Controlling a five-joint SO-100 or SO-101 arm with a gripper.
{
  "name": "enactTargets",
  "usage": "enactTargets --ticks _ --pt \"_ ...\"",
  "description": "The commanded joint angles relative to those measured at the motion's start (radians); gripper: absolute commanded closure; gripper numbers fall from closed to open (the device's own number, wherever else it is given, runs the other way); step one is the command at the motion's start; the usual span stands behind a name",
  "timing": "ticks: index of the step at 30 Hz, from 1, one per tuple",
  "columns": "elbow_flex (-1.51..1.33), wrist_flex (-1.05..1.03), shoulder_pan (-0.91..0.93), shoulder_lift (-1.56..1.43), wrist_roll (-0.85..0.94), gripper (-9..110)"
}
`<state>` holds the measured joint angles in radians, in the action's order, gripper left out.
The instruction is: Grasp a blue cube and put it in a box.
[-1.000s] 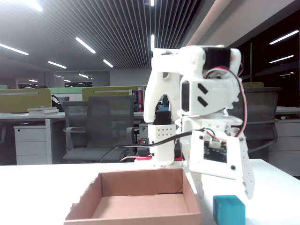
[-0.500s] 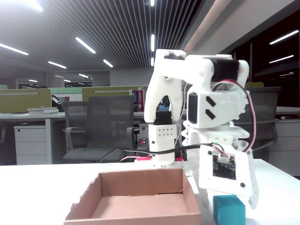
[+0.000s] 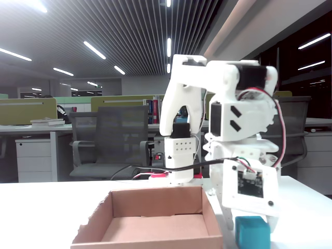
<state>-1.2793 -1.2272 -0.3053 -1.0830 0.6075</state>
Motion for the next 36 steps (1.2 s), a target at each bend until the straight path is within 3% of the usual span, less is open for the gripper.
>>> enactTargets --ticks 1,22,36 --pt "0.046 0.008 -0.011 -0.021 -0.009 82" --pt "0.069 0.006 -0.015 -0.034 -0.048 87" --pt "0.075 -0.014 -0.014 -0.209 -0.083 87"
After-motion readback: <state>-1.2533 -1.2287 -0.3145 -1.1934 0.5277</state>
